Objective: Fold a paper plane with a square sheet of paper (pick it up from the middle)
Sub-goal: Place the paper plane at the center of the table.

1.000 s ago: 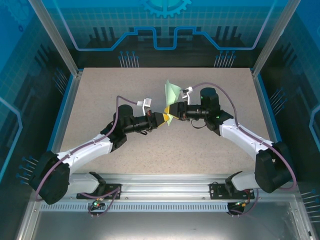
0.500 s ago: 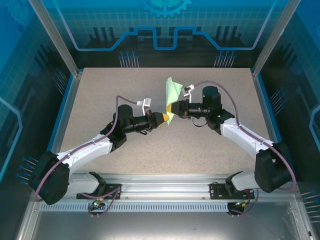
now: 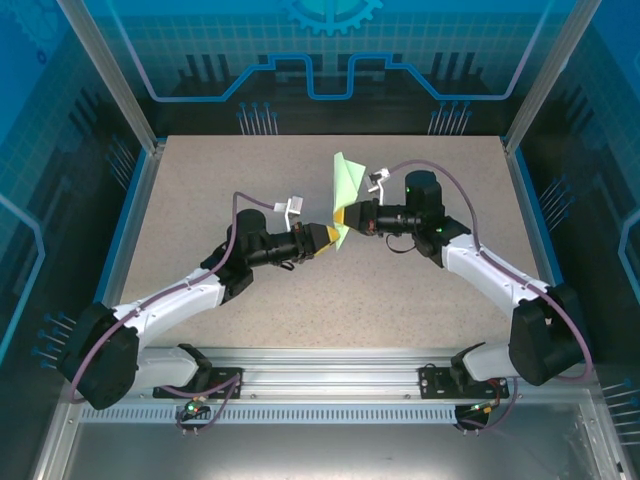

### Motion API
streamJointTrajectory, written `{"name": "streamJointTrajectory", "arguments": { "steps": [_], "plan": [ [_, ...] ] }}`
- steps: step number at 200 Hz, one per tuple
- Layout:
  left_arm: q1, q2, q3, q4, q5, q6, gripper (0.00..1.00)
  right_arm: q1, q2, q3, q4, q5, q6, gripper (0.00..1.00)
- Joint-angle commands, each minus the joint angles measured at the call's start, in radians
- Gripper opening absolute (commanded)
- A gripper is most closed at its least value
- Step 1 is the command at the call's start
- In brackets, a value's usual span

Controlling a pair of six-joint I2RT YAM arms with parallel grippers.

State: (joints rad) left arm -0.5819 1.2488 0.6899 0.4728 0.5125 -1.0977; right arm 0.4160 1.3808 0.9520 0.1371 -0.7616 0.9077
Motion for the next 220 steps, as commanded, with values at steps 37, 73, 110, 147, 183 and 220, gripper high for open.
{"name": "streamJointTrajectory", "arguments": {
  "steps": [37,73,110,147,183,220],
  "plan": [
    [-0.007,-0.107,0.028,-0.432,-0.231,0.133,0.53,0.014,0.159,0.216,-0.753,0.564,-0.437,0.08],
    [-0.006,-0.133,0.025,-0.527,-0.294,0.153,0.54,0.134,0.377,0.34,-0.905,0.767,-0.468,0.1],
    [-0.006,-0.138,0.036,-0.574,-0.31,0.171,0.55,0.201,0.531,0.433,-0.96,0.864,-0.432,0.12],
    [-0.006,-0.13,0.039,-0.589,-0.307,0.183,0.56,0.208,0.542,0.447,-0.964,0.869,-0.432,0.35],
    [-0.007,-0.116,0.044,-0.583,-0.298,0.186,0.57,0.197,0.466,0.428,-0.971,0.871,-0.449,0.56],
    [-0.006,-0.1,0.052,-0.575,-0.29,0.185,0.57,0.188,0.443,0.401,-0.976,0.852,-0.466,0.74]
  ]
}}
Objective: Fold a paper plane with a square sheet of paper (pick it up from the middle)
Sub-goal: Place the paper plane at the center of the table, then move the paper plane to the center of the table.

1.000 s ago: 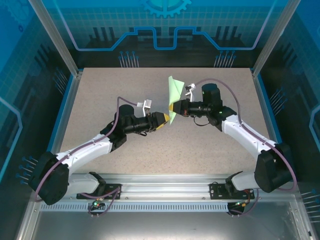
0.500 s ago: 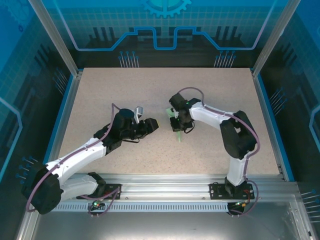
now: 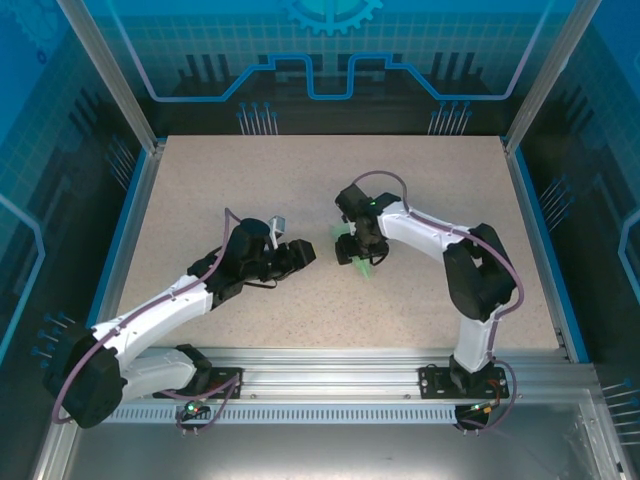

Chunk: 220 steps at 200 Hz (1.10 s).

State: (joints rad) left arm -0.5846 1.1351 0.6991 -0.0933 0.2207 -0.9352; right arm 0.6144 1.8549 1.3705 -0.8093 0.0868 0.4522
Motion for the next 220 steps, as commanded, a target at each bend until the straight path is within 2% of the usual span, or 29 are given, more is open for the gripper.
{"name": "streamJointTrajectory", "arguments": {
  "steps": [1,25,55,64,75,83,120,169,188,220],
  "plan": [
    [-0.004,0.014,0.044,-0.008,0.003,0.022,0.57,-0.011,-0.031,-0.019,-0.028,0.004,-0.011,0.74],
    [-0.004,0.023,0.049,-0.008,0.009,0.022,0.57,-0.016,-0.041,-0.049,-0.016,0.012,-0.009,0.79],
    [-0.004,0.021,0.048,-0.011,0.011,0.022,0.57,-0.015,-0.124,-0.088,0.021,0.049,-0.022,0.8],
    [-0.006,0.022,0.046,-0.011,0.008,0.02,0.57,-0.015,-0.146,-0.092,0.026,0.069,-0.025,0.78],
    [-0.006,0.025,0.047,-0.011,0.008,0.021,0.57,-0.011,-0.168,-0.105,0.044,0.065,-0.042,0.7],
    [-0.005,0.028,0.049,-0.01,0.009,0.02,0.57,-0.011,-0.175,-0.112,0.056,0.055,-0.05,0.67],
    [-0.009,0.05,0.065,-0.009,0.015,0.021,0.57,-0.007,-0.117,-0.1,0.069,0.003,-0.085,0.67],
    [-0.015,0.068,0.075,-0.019,0.016,0.027,0.57,0.006,-0.062,-0.07,0.055,0.012,-0.095,0.73],
    [-0.016,0.069,0.074,-0.02,0.014,0.029,0.58,0.011,-0.048,-0.059,0.051,0.004,-0.106,0.62],
    [-0.019,0.077,0.078,-0.021,0.016,0.027,0.58,0.013,-0.017,-0.05,0.045,0.006,-0.107,0.62]
  ]
}}
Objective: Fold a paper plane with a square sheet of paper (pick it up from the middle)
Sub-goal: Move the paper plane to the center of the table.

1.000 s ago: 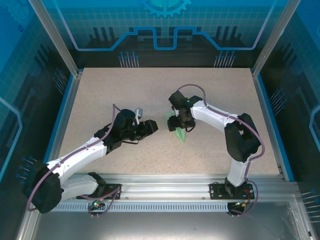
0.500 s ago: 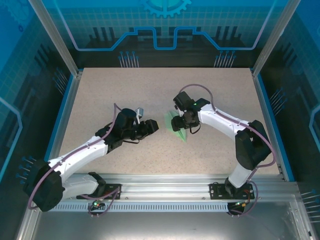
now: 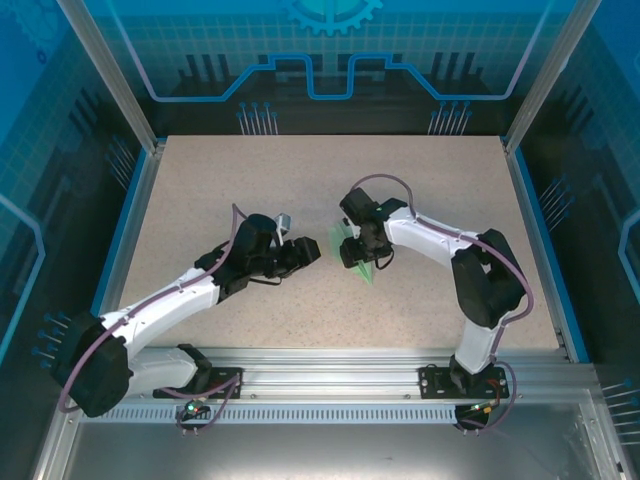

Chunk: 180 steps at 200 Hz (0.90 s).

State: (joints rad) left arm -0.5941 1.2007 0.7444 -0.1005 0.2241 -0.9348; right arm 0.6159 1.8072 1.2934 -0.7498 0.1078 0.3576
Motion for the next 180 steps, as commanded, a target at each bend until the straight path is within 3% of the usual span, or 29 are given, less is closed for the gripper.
{"name": "streamJointTrajectory", "arguments": {
  "steps": [1,41,77,125,180],
  "plan": [
    [-0.009,0.012,0.033,-0.014,0.012,0.026,0.58,0.011,0.03,0.027,-0.015,-0.016,-0.012,0.62],
    [-0.012,0.026,0.041,-0.013,0.014,0.027,0.58,0.037,0.053,0.037,-0.021,0.0,-0.007,0.57],
    [-0.013,0.037,0.049,-0.013,0.015,0.03,0.58,0.073,0.059,0.059,-0.076,0.128,0.03,0.53],
    [-0.021,0.052,0.056,-0.013,0.018,0.028,0.58,0.103,0.075,0.074,-0.1,0.192,0.059,0.31],
    [-0.028,0.066,0.061,-0.017,0.017,0.03,0.58,0.128,0.143,0.11,-0.102,0.184,0.059,0.29]
  ]
}}
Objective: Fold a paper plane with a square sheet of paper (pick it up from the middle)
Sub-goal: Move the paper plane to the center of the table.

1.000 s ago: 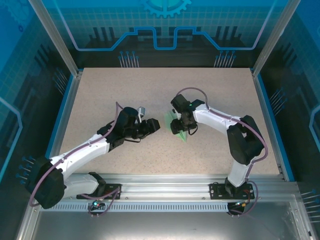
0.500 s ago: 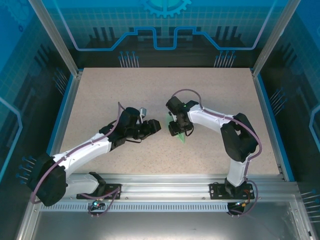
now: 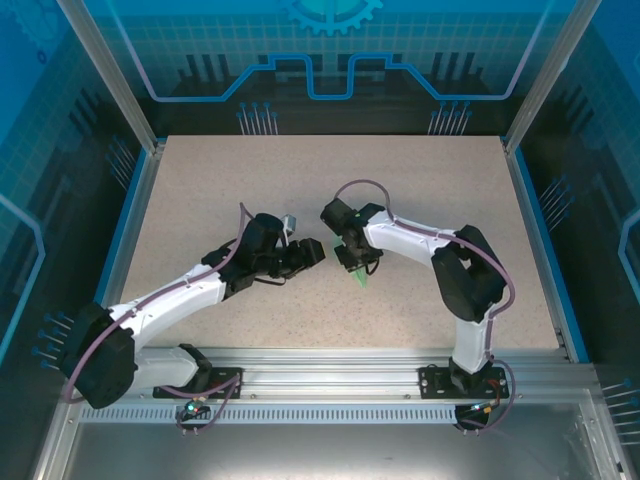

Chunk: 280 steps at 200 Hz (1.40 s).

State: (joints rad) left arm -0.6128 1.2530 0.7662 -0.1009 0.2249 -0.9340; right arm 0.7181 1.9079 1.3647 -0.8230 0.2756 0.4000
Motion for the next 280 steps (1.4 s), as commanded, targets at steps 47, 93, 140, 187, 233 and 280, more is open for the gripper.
{"name": "streamJointTrajectory", "arguments": {
  "steps": [47,93,140,187,233,280],
  "plan": [
    [-0.012,0.015,0.039,-0.025,0.011,0.032,0.58,0.027,0.077,0.058,-0.023,-0.018,0.038,0.36],
    [-0.012,0.013,0.042,-0.028,0.009,0.034,0.58,0.02,0.102,0.066,-0.027,0.004,0.054,0.2],
    [-0.012,0.01,0.044,-0.036,0.009,0.037,0.58,-0.016,0.036,0.041,0.011,-0.036,0.066,0.17],
    [-0.012,0.009,0.045,-0.036,0.009,0.036,0.58,-0.134,0.028,0.011,0.104,-0.179,0.121,0.18],
    [-0.012,0.003,0.063,-0.087,-0.011,0.067,0.59,-0.147,0.016,0.03,0.097,-0.205,0.142,0.34],
    [-0.012,-0.049,0.095,-0.221,-0.179,0.161,0.62,-0.157,-0.253,-0.029,0.06,-0.083,0.098,0.66]
  ]
}}
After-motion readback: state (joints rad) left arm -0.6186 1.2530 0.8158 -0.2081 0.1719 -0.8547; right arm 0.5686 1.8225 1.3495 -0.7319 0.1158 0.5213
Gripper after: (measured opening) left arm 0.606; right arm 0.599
